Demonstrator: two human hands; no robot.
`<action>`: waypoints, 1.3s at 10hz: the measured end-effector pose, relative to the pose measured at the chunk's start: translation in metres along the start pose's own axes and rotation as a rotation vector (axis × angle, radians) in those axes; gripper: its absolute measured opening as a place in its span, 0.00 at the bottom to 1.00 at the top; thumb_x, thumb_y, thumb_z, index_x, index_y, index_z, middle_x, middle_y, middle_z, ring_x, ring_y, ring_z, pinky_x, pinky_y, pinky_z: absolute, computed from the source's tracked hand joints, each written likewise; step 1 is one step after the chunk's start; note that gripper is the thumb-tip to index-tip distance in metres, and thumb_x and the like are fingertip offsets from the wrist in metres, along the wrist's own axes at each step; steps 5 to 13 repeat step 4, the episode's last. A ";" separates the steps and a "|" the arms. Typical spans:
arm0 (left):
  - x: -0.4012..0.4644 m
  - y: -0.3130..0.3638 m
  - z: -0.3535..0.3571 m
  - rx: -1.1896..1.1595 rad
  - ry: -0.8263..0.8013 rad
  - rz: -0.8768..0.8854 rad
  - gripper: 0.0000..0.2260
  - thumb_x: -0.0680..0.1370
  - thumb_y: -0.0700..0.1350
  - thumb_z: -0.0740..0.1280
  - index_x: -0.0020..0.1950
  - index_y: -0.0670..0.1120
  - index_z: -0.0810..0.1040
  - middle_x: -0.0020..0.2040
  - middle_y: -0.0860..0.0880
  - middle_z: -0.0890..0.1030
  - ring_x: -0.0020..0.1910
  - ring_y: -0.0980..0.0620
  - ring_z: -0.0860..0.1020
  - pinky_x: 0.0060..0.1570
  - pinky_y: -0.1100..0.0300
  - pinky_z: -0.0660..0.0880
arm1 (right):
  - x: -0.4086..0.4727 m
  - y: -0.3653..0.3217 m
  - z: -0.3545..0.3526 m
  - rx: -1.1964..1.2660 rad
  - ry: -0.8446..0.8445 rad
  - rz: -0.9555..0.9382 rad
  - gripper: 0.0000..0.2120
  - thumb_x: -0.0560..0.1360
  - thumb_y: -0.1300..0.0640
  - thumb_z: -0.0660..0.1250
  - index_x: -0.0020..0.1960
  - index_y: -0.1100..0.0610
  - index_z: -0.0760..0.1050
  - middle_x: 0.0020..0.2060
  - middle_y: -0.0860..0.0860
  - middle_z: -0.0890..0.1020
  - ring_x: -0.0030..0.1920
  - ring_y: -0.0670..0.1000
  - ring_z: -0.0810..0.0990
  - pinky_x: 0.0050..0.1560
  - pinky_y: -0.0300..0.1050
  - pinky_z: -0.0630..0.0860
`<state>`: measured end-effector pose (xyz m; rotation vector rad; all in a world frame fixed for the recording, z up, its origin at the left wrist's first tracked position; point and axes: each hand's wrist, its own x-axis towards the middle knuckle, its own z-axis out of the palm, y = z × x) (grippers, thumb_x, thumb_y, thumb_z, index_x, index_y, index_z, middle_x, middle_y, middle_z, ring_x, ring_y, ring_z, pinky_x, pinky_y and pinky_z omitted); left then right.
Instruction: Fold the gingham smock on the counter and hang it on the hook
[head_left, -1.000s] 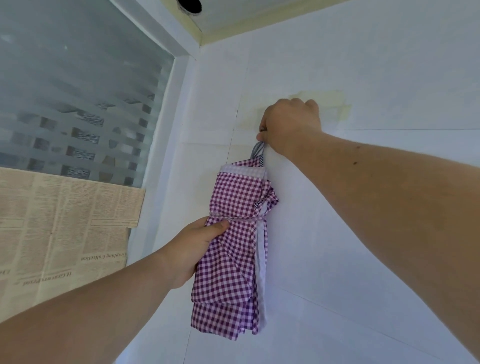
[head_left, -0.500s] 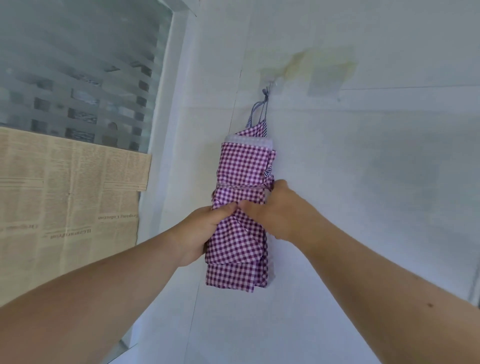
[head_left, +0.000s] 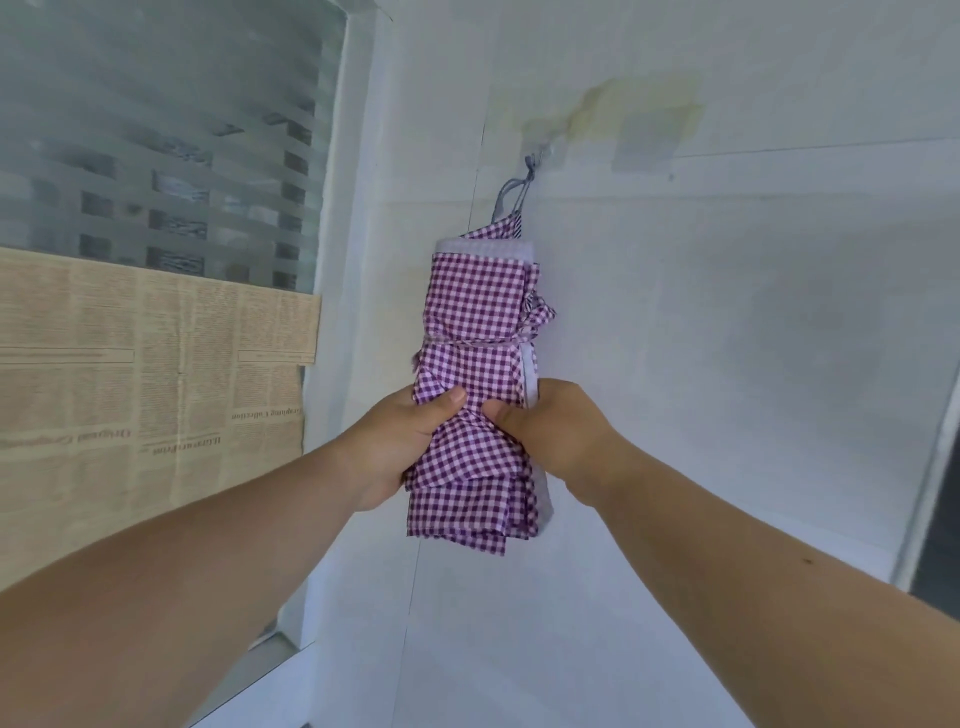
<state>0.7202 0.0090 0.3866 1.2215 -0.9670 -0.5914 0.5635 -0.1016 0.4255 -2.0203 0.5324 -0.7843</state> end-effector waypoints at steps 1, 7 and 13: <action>-0.004 -0.001 0.001 0.087 0.011 -0.020 0.25 0.79 0.62 0.72 0.72 0.53 0.79 0.62 0.50 0.87 0.61 0.46 0.85 0.70 0.44 0.77 | -0.012 -0.003 0.002 0.030 -0.020 0.035 0.12 0.80 0.49 0.72 0.60 0.53 0.81 0.41 0.40 0.82 0.39 0.40 0.81 0.32 0.30 0.74; -0.021 0.037 0.027 0.278 0.162 0.010 0.14 0.84 0.58 0.66 0.65 0.52 0.77 0.63 0.54 0.81 0.60 0.54 0.79 0.55 0.62 0.73 | -0.039 -0.017 -0.035 -0.175 0.108 0.124 0.32 0.82 0.43 0.66 0.79 0.60 0.65 0.72 0.55 0.75 0.64 0.56 0.77 0.58 0.46 0.70; -0.021 0.037 0.027 0.278 0.162 0.010 0.14 0.84 0.58 0.66 0.65 0.52 0.77 0.63 0.54 0.81 0.60 0.54 0.79 0.55 0.62 0.73 | -0.039 -0.017 -0.035 -0.175 0.108 0.124 0.32 0.82 0.43 0.66 0.79 0.60 0.65 0.72 0.55 0.75 0.64 0.56 0.77 0.58 0.46 0.70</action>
